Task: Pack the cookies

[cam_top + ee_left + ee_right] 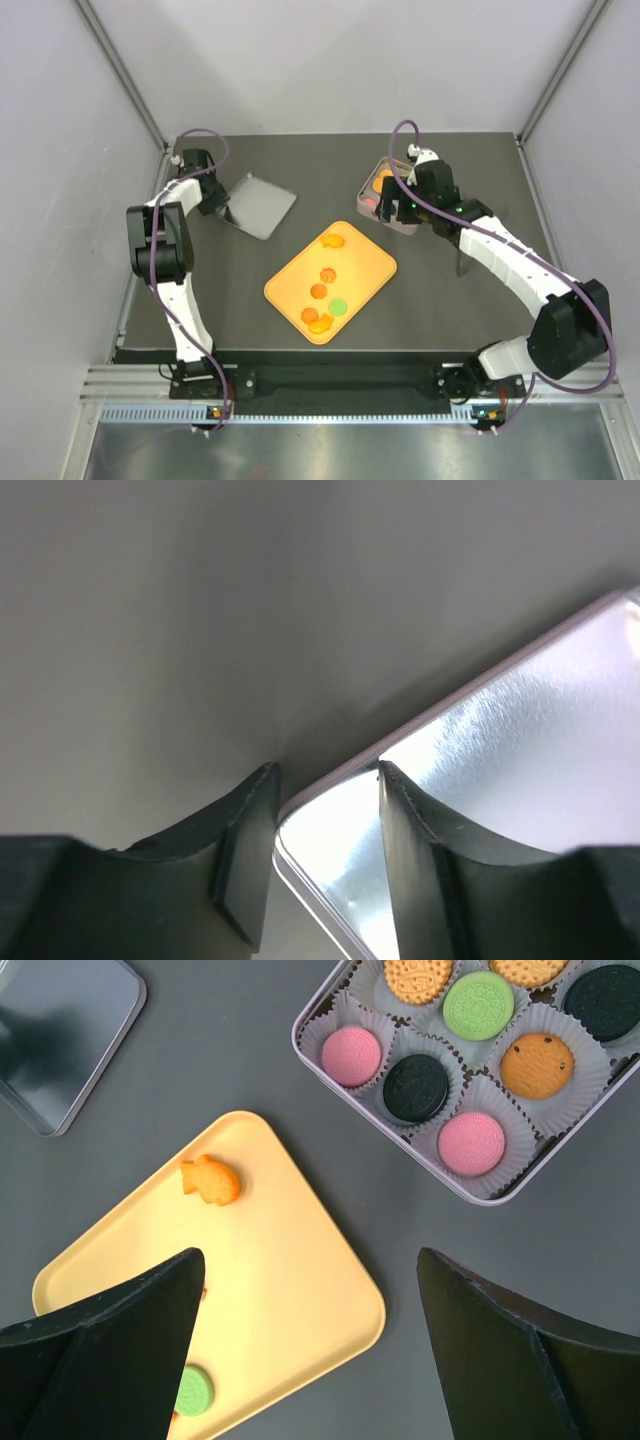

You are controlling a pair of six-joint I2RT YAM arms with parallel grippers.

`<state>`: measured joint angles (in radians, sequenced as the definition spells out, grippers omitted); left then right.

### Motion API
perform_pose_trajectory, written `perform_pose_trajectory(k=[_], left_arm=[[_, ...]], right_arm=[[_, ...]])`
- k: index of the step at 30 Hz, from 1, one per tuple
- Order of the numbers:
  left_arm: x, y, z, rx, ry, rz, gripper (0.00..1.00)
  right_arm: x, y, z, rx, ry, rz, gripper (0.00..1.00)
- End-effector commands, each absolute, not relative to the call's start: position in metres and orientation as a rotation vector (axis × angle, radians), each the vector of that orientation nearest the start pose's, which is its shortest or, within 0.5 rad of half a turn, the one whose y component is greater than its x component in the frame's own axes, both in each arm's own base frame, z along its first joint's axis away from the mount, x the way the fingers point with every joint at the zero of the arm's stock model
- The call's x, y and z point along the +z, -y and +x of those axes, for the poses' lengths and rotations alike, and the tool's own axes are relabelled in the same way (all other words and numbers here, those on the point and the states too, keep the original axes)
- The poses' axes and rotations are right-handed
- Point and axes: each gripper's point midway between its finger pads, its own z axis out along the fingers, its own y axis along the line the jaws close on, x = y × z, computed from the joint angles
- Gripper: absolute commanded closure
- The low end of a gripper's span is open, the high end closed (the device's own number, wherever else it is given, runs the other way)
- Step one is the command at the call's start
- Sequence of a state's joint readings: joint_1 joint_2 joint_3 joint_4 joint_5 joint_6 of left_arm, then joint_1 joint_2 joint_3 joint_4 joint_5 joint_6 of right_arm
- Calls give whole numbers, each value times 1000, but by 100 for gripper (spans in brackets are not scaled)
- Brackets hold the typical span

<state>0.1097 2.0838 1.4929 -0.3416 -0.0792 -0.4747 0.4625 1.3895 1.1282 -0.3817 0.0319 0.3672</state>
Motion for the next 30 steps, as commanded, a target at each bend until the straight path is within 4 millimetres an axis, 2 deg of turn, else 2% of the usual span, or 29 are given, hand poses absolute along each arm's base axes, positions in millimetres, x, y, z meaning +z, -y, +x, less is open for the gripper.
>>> perform_pose_trajectory(k=[1, 5, 10, 15, 21, 23, 24, 26, 27, 28, 30], left_arm=[[24, -45, 514, -111, -2416, -724, 53], [18, -42, 510, -131, -2440, -740, 64], [22, -42, 507, -132, -2439, -740, 78], [26, -34, 503, -177, -2451, -727, 99], [40, -28, 496, -221, -2444, -713, 100], [50, -24, 493, -244, -2433, -693, 100], [59, -23, 494, -257, -2412, -682, 100], [63, -16, 489, -297, -2412, -668, 100], [73, -16, 489, -313, -2388, -661, 100], [72, -12, 484, -330, -2393, -661, 100], [86, -5, 482, -381, -2369, -642, 100]], right_arm=[[212, -199, 365, 457, -2161, -113, 14], [212, -201, 365, 462, -2161, -122, 14], [208, -205, 365, 469, -2173, -135, 13], [204, -209, 366, 480, -2183, -140, 14], [204, -230, 370, 578, -2197, -198, 14], [200, -239, 372, 620, -2213, -215, 13], [206, -244, 375, 640, -2201, -221, 13], [209, -255, 381, 689, -2199, -238, 14], [211, -260, 383, 710, -2194, -246, 14], [211, -267, 384, 751, -2201, -255, 14], [214, -283, 392, 818, -2197, -279, 14]])
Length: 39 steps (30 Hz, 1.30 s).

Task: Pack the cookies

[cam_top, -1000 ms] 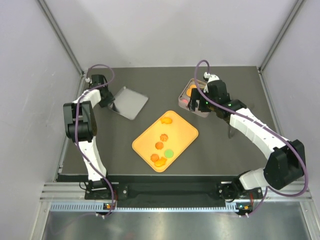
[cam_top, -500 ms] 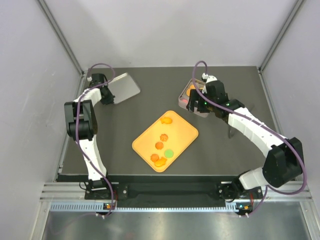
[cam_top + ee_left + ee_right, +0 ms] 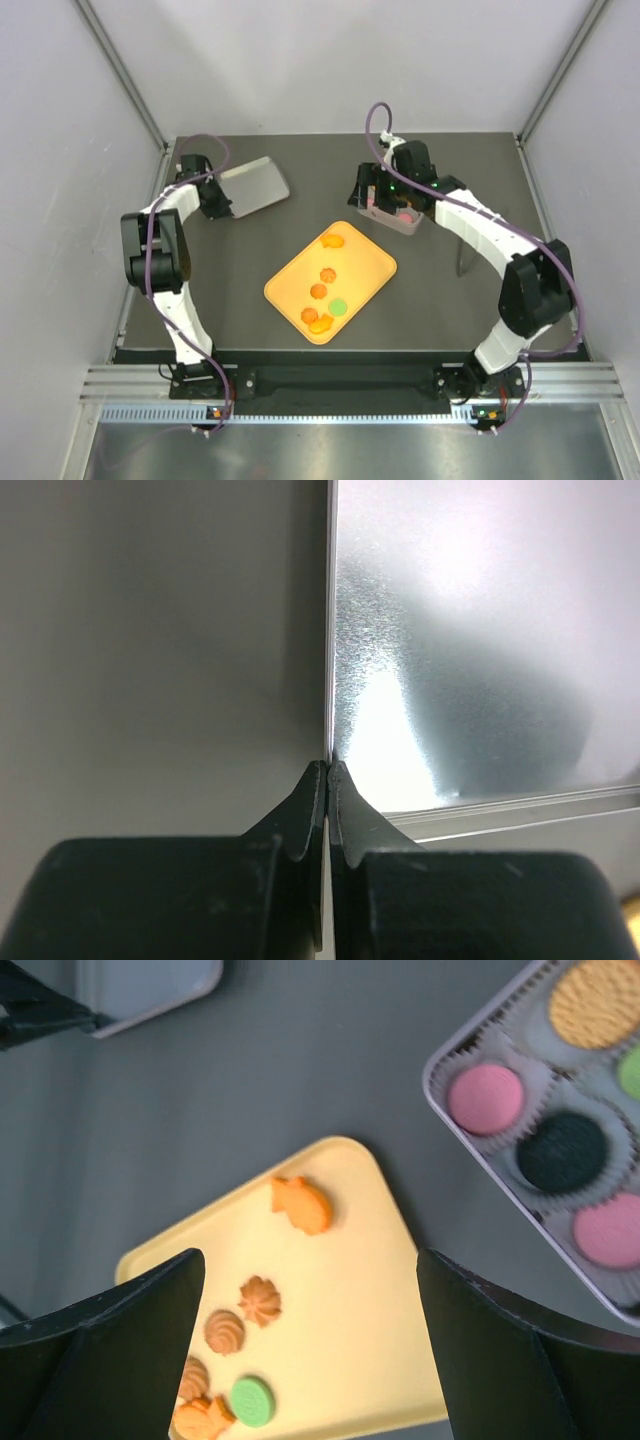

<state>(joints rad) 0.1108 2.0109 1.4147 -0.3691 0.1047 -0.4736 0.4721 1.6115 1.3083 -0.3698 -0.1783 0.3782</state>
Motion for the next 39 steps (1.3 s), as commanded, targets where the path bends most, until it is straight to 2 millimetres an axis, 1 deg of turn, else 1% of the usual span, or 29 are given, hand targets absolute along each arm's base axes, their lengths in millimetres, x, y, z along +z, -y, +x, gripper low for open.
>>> perform_pose_trajectory(k=[1, 2, 3, 4, 5, 6, 7, 8, 9, 10, 11, 12, 13, 14, 16, 17, 18, 19, 21, 22, 23, 25, 27, 28, 33, 35, 36, 37, 39], left_arm=[[86, -3, 477, -393, -2372, -642, 100], [96, -1, 475, -409, -2353, -633, 100], [102, 4, 473, -442, -2342, -626, 100], [101, 7, 468, -459, -2339, -625, 100], [112, 9, 465, -474, -2318, -614, 100], [116, 12, 462, -495, -2309, -608, 100], [113, 14, 456, -500, -2314, -612, 100], [123, 15, 453, -509, -2291, -599, 100], [119, 20, 446, -529, -2300, -599, 100], [122, 24, 443, -541, -2293, -586, 100], [130, 26, 440, -547, -2275, -571, 100], [125, 29, 433, -549, -2288, -568, 100], [126, 33, 430, -556, -2289, -557, 100], [133, 36, 428, -566, -2273, -543, 100], [130, 45, 419, -586, -2284, -528, 100], [137, 48, 418, -597, -2266, -513, 100], [135, 53, 413, -606, -2272, -504, 100], [143, 60, 411, -616, -2261, -475, 100], [146, 68, 405, -626, -2260, -451, 100], [149, 74, 403, -638, -2257, -432, 100], [157, 75, 401, -648, -2237, -424, 100], [162, 96, 396, -679, -2241, -361, 100], [171, 105, 392, -689, -2228, -319, 100], [174, 115, 389, -695, -2230, -286, 100], [177, 136, 379, -701, -2243, -201, 100], [177, 137, 375, -680, -2254, -170, 100], [176, 138, 374, -667, -2258, -159, 100], [176, 138, 373, -662, -2257, -149, 100], [179, 143, 371, -682, -2248, -109, 100]], right_arm=[[216, -288, 395, 845, -2197, -275, 14], [216, -296, 402, 868, -2196, -280, 14], [218, -303, 406, 893, -2188, -286, 13], [217, -313, 411, 936, -2190, -293, 14], [218, -318, 413, 957, -2192, -297, 14], [218, -324, 416, 988, -2188, -302, 14], [214, -333, 423, 1016, -2197, -291, 14], [212, -337, 425, 1041, -2201, -291, 13], [215, -345, 426, 1096, -2197, -289, 14], [211, -351, 431, 1123, -2198, -288, 14], [212, -356, 431, 1151, -2194, -284, 14], [212, -359, 432, 1184, -2197, -269, 14], [212, -364, 434, 1197, -2183, -272, 13], [213, -367, 433, 1206, -2179, -272, 14], [214, -372, 435, 1221, -2171, -266, 14], [214, -373, 436, 1229, -2169, -263, 13], [216, -375, 436, 1240, -2168, -260, 13], [216, -377, 436, 1247, -2168, -261, 14], [215, -379, 437, 1255, -2173, -256, 13], [215, -380, 438, 1256, -2173, -252, 13], [213, -381, 438, 1257, -2177, -252, 13], [210, -382, 438, 1262, -2184, -247, 14], [208, -383, 439, 1262, -2188, -237, 14], [208, -383, 439, 1263, -2185, -237, 14], [210, -377, 443, 1247, -2187, -200, 21], [213, -372, 445, 1242, -2181, -185, 29], [214, -365, 446, 1237, -2183, -170, 32], [215, -363, 446, 1236, -2183, -161, 39], [218, -358, 445, 1248, -2183, -152, 48]])
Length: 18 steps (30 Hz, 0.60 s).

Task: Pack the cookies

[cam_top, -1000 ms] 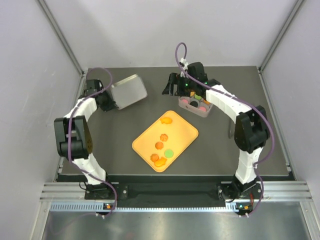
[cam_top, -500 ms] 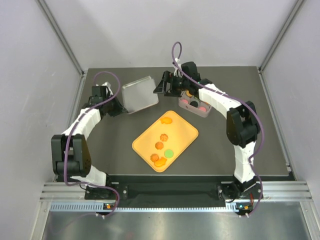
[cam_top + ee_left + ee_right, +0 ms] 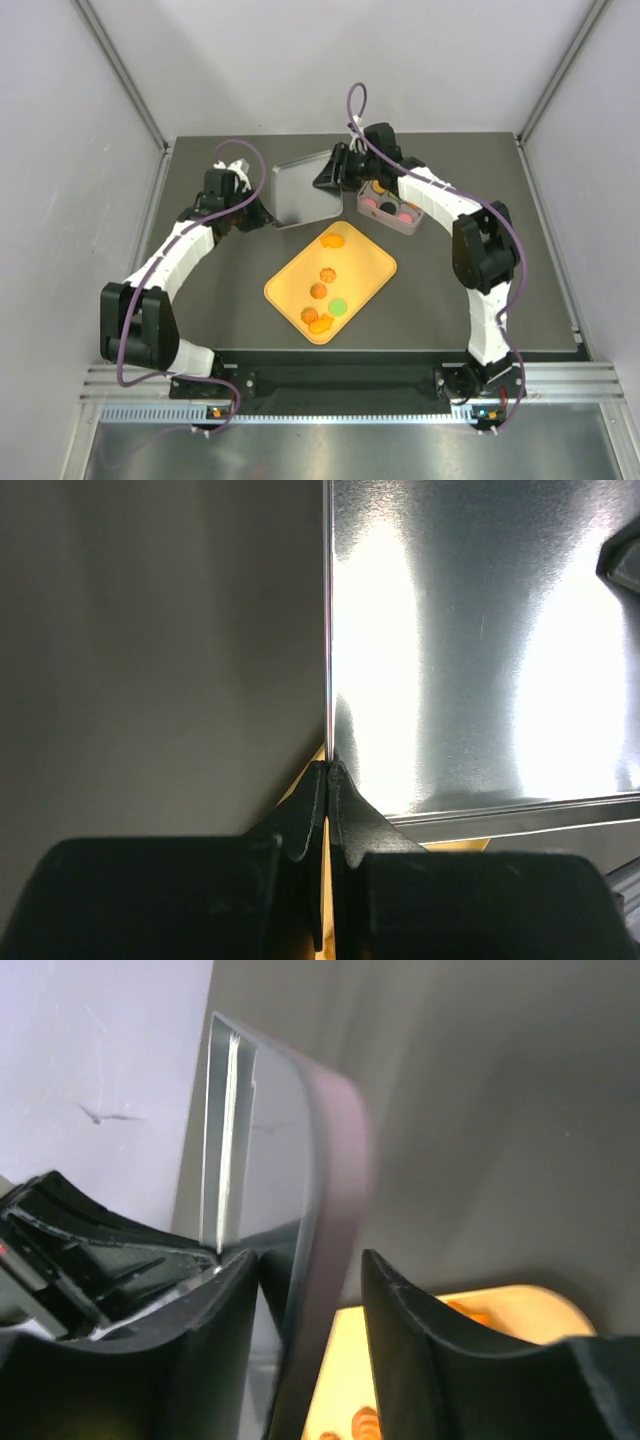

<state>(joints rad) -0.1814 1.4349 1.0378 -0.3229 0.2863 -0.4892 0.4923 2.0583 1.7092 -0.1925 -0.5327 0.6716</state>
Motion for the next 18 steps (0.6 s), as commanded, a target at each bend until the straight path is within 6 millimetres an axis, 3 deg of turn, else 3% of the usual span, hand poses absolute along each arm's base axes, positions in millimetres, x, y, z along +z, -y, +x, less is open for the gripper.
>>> perform_pose_trajectory(k=[1, 3, 4, 6, 9, 10, 12, 13, 18], left_arm=[[180, 144, 372, -683, -2240, -100, 100], [186, 149, 374, -689, -2220, -65, 100], [188, 152, 376, -688, -2212, -46, 100], [196, 155, 379, -666, -2188, 0, 99], [216, 153, 386, -620, -2139, 33, 83], [225, 153, 386, -610, -2115, 47, 69], [252, 157, 387, -568, -2040, 106, 52], [259, 158, 386, -531, -2019, 161, 38], [307, 186, 368, -415, -1840, 390, 16]], right_arm=[[218, -359, 443, 1261, -2187, -157, 58], [223, -360, 437, 1291, -2187, -166, 70], [222, -358, 435, 1293, -2196, -162, 85], [228, -353, 431, 1291, -2195, -157, 98], [234, -343, 428, 1299, -2200, -123, 100], [237, -340, 427, 1305, -2202, -110, 100], [241, -331, 427, 1314, -2207, -70, 100], [242, -327, 428, 1315, -2213, -56, 100], [249, -305, 429, 1361, -2238, 65, 100]])
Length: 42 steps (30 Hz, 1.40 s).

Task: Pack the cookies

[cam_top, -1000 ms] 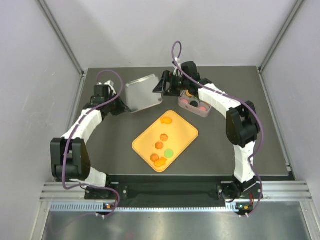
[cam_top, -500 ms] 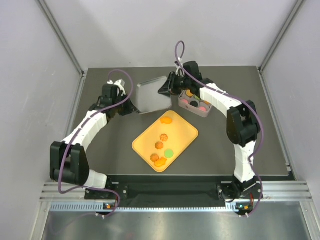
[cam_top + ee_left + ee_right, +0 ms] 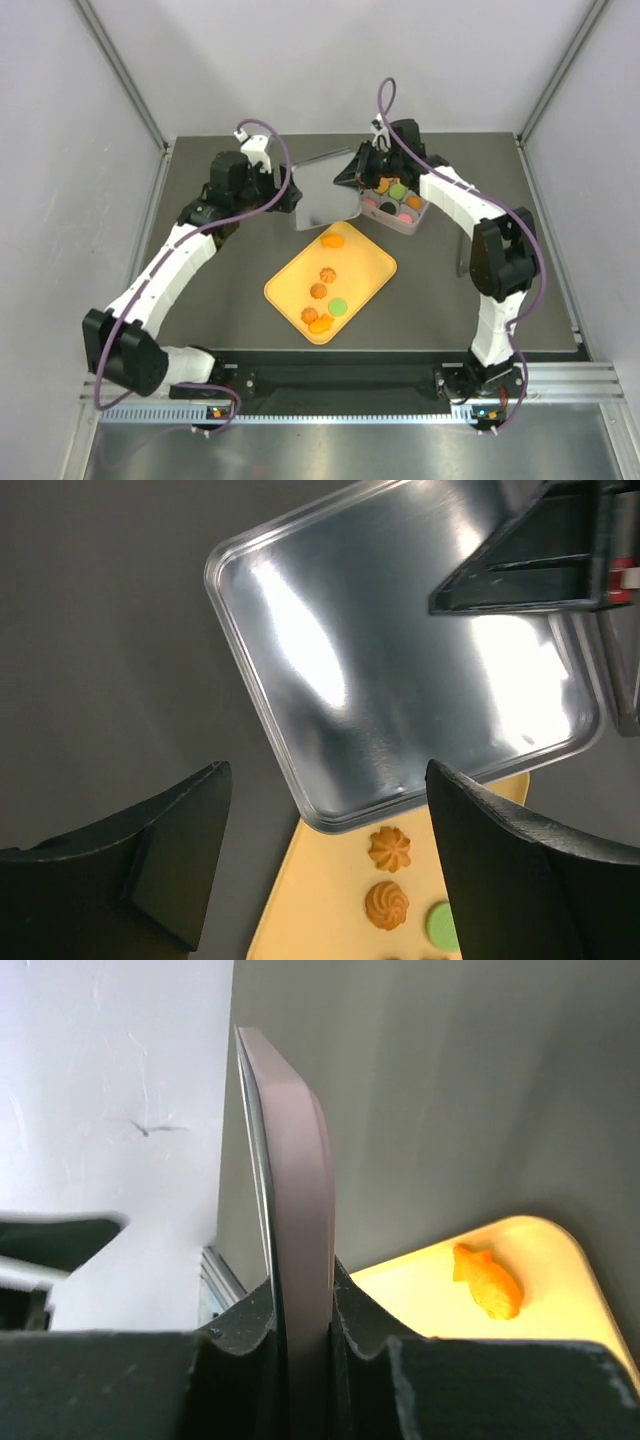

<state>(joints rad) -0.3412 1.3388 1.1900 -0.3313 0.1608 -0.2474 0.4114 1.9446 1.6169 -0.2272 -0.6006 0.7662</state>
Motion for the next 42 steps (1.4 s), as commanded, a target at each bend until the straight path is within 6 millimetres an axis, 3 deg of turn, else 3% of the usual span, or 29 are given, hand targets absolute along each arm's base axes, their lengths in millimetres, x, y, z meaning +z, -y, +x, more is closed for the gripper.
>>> perform_pose_trajectory(k=[1, 4, 5, 8, 10, 12, 13, 14, 15, 17, 18, 24, 26, 34, 42], left_arm=[[310, 192, 363, -412, -1827, 398, 16], [318, 214, 346, -272, -1704, 572, 12], [311, 227, 334, -263, -1686, 633, 11], [314, 245, 316, -232, -1556, 727, 9], [320, 248, 310, -169, -1469, 768, 8], [313, 261, 299, -138, -1399, 833, 9], [313, 256, 300, -45, -1355, 861, 9], [296, 261, 293, -19, -1329, 896, 9], [312, 260, 292, -18, -1252, 848, 8], [300, 262, 288, 6, -1192, 891, 8], [306, 263, 288, 9, -1148, 877, 8], [298, 265, 300, 158, -1057, 881, 8], [310, 266, 305, 203, -1009, 848, 8], [300, 292, 323, 341, -915, 964, 12], [309, 304, 332, 454, -806, 950, 22]], right_arm=[[250, -303, 429, 1362, -2237, 69, 100], [257, -295, 428, 1380, -2237, 113, 100], [262, -294, 427, 1384, -2234, 125, 100], [269, -292, 426, 1392, -2233, 148, 100], [271, -292, 424, 1398, -2240, 166, 100], [276, -290, 422, 1405, -2238, 169, 100], [277, -290, 421, 1408, -2239, 174, 100], [277, -289, 419, 1403, -2243, 180, 100], [282, -287, 418, 1397, -2232, 176, 100], [286, -283, 414, 1378, -2222, 177, 100], [287, -282, 413, 1371, -2219, 182, 100], [292, -278, 404, 1357, -2208, 184, 100], [293, -277, 401, 1349, -2203, 190, 100], [306, -277, 393, 1355, -2178, 188, 100], [296, -282, 386, 1341, -2204, 189, 100]])
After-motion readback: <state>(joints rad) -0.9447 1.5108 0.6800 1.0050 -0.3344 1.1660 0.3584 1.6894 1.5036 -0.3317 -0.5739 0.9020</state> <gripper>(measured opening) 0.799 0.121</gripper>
